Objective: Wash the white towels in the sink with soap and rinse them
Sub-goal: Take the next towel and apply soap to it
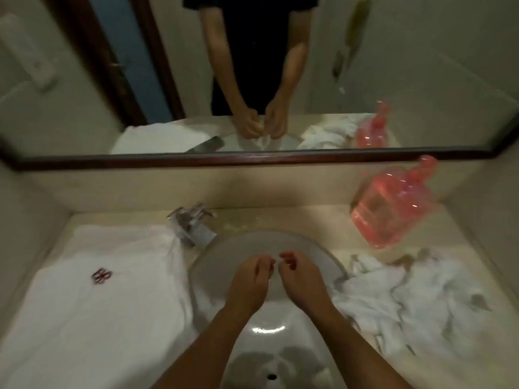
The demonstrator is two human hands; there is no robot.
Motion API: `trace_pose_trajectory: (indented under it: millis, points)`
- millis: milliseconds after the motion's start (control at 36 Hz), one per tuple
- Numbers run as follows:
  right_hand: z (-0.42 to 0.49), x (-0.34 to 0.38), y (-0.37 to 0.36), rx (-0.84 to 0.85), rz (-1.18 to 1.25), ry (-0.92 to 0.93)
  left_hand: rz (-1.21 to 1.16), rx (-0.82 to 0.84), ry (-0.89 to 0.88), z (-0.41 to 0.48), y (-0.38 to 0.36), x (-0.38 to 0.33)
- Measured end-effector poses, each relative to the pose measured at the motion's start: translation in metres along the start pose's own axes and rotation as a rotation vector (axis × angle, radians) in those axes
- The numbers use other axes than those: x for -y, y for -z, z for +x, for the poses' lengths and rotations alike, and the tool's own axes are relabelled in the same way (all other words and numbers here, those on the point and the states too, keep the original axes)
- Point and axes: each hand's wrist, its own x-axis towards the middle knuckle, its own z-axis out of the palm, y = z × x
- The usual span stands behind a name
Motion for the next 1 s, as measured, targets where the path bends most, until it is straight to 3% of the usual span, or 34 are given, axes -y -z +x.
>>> trace_pose_trajectory:
  millis: [83,139,278,389,500,611,861,1000]
  points:
    - [-0.006,0.035,-0.064,0.245,-0.102,0.137,0.026,-0.158,0.073,-0.016,0.058,0.044]
    - [-0.006,0.039,-0.077,0.304,-0.097,0.123,0.094,-0.174,0.084,-0.019,0.072,0.052]
    - [-0.015,0.084,-0.172,0.514,-0.185,0.174,0.117,-0.423,0.249,-0.051,0.157,0.119]
    - [-0.022,0.107,-0.224,0.52,-0.209,0.169,0.302,-0.49,0.337,-0.075,0.196,0.163]
    - [-0.028,0.113,-0.256,0.443,-0.259,0.182,0.512,-0.576,0.244,-0.094,0.216,0.199]
    - [-0.039,0.099,-0.275,0.489,-0.358,0.254,0.571,-0.49,0.31,-0.112,0.221,0.237]
    - [-0.067,0.042,-0.273,0.526,-0.512,0.736,0.661,-0.348,0.083,-0.15,0.223,0.279]
    - [-0.079,0.019,-0.267,0.652,-0.553,0.877,0.735,-0.324,0.001,-0.159,0.22,0.279]
